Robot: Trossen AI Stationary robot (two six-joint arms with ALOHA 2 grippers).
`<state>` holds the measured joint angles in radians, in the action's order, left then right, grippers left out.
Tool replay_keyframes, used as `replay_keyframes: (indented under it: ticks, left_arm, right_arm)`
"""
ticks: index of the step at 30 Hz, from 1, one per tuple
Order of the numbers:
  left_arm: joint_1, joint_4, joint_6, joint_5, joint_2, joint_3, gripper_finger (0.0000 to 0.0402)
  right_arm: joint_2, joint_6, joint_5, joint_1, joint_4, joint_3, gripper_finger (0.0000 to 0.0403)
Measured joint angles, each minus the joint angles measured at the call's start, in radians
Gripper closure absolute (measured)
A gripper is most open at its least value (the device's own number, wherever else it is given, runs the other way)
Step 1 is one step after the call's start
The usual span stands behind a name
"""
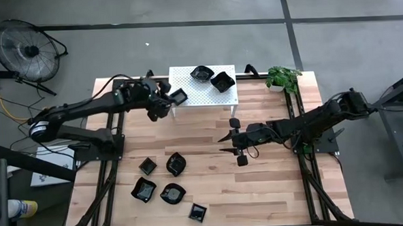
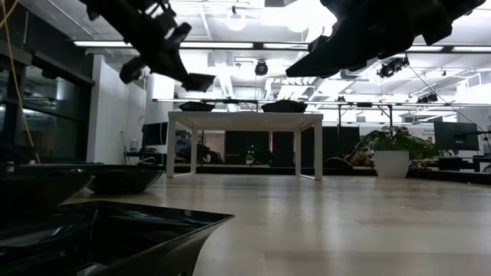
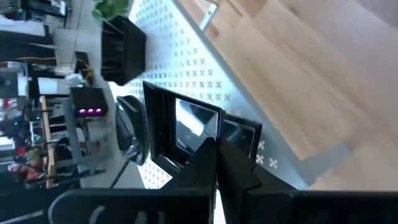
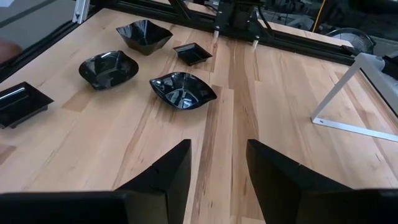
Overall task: Pick & Place Mini shaped plates
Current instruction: Stack the black square plate on top of the black square plate on the shelf
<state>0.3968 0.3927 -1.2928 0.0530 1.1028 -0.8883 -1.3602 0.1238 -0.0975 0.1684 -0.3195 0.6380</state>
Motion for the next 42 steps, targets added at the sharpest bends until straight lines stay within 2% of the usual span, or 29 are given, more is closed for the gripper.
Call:
replay_keyframes:
  ticks: [2,9,42]
  left_arm:
    - [0.023,-0.007,-0.017,-0.016,0.023,0.000,0.0401]
    - [0.069,-0.036,-0.056,0.023,0.063,0.000,0.0401]
    - [0.068,0.007,-0.053,0.009,0.062,0.000,0.0401]
  right_arm:
    - [0.000,0.000,0.000,0.000,0.000,0.000,0.0253]
    - [0.000,0.008,0.000,0.000,0.001,0.000,0.0253]
    - [-0.001,-0.012,0.003,0.001,0.002,0.000,0.0253]
